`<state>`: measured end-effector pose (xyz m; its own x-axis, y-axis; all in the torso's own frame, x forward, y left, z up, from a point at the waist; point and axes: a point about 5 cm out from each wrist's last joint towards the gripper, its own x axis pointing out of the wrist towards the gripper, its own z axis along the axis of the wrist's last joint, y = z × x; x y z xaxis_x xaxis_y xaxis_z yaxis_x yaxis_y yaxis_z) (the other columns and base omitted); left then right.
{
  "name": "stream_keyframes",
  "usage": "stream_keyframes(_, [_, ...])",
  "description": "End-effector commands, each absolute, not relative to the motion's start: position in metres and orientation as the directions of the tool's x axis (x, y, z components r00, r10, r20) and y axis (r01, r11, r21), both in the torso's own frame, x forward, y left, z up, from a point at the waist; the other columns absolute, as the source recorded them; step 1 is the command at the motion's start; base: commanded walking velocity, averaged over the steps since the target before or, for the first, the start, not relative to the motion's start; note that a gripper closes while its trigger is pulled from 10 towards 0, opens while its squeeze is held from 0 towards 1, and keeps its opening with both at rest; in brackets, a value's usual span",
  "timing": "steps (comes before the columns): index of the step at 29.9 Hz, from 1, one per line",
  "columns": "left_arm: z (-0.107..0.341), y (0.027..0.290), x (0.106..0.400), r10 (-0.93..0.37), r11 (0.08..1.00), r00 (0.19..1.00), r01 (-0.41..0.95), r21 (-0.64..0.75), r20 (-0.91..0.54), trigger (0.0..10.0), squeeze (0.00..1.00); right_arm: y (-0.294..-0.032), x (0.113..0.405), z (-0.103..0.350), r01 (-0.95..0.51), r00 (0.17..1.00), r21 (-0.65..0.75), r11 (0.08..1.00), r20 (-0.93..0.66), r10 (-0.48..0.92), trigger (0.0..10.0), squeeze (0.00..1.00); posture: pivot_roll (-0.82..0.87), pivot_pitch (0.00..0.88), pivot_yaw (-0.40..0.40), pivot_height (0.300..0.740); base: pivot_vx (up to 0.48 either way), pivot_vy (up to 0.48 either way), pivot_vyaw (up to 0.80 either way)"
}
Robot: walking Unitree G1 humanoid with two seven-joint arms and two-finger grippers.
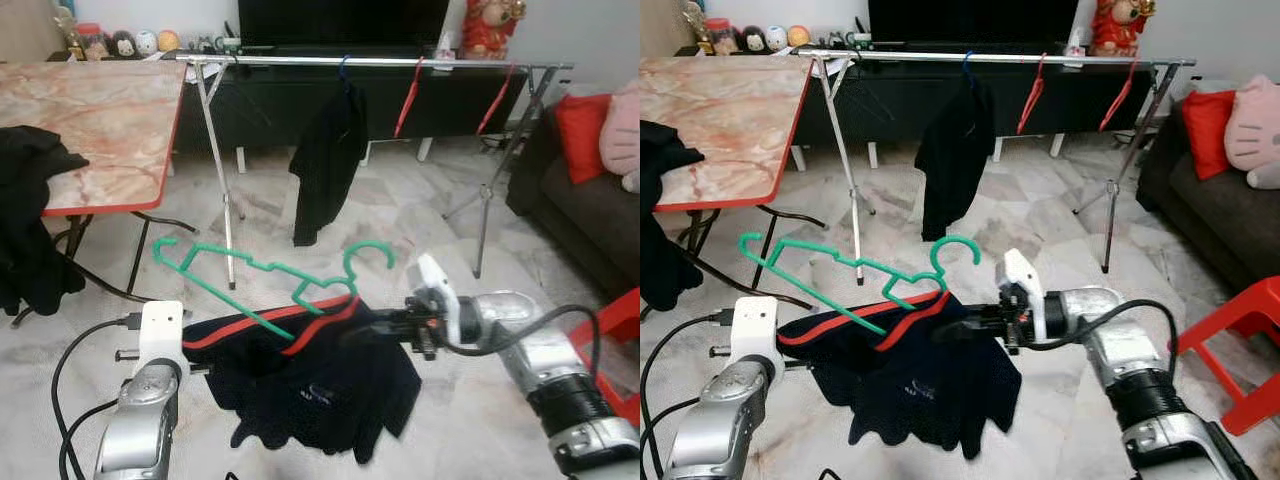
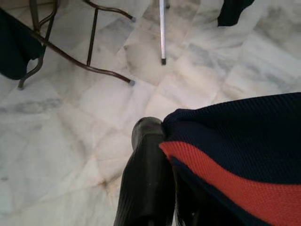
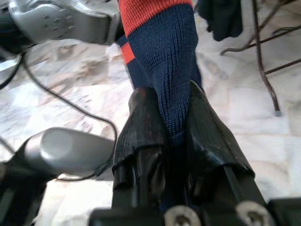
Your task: Hang hanger
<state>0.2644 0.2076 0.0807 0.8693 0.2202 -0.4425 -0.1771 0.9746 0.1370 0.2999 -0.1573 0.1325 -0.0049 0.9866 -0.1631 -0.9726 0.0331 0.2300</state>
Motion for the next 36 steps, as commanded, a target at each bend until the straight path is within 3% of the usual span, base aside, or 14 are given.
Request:
stream_keyframes(1, [0.078, 0.234, 0.255, 0.323, 0.946, 0.824, -0.268, 0.182, -0.466, 10.0, 0.0, -0.175, 0.298, 0.145, -0.976, -0.016, 0.215, 0.01, -0.121, 0.993, 0.0, 0.0, -0.05, 0.0, -0.046, 0.74, 0.0, 0.0, 0.0])
stream_keyframes(9, [0.079, 0.237, 0.254, 0.32, 0.947, 0.821, -0.264, 0.183, -0.472, 10.0, 0.0, -0.195, 0.283, 0.13, -0.974, -0.109, 0.222, -0.03, -0.352, 0.93, 0.0, 0.0, -0.06, 0.0, -0.037, 0.74, 0.0, 0.0, 0.0])
stream_keyframes(21, [0.081, 0.239, 0.255, 0.32, 0.947, 0.822, -0.259, 0.191, -0.47, 10.0, 0.0, -0.218, 0.283, 0.115, -0.982, -0.158, 0.182, -0.052, -0.64, 0.752, 0.0, 0.0, -0.06, 0.0, -0.032, 0.74, 0.0, 0.0, 0.0])
stream_keyframes(23, [0.081, 0.239, 0.254, 0.322, 0.946, 0.821, -0.258, 0.197, -0.472, 10.0, 0.0, -0.22, 0.291, 0.11, -0.994, -0.088, 0.111, -0.012, -0.711, 0.698, 0.0, 0.0, -0.06, 0.0, -0.032, 0.74, 0.0, 0.0, 0.0])
stream_keyframes(30, [0.08, 0.239, 0.254, 0.322, 0.946, 0.819, -0.256, 0.198, -0.475, 10.0, 0.0, -0.222, 0.294, 0.109, -0.997, -0.069, 0.079, -0.016, -0.739, 0.67, 0.0, 0.0, -0.06, 0.0, -0.033, 0.74, 0.0, 0.0, 0.0])
stream_keyframes(36, [0.078, 0.238, 0.254, 0.319, 0.946, 0.816, -0.248, 0.207, -0.482, 10.0, 0.0, -0.231, 0.3, 0.108, -1.0, -0.02, 0.006, -0.027, -0.826, 0.563, 0.0, 0.0, -0.06, 0.0, -0.033, 0.74, 0.0, 0.0, 0.0])
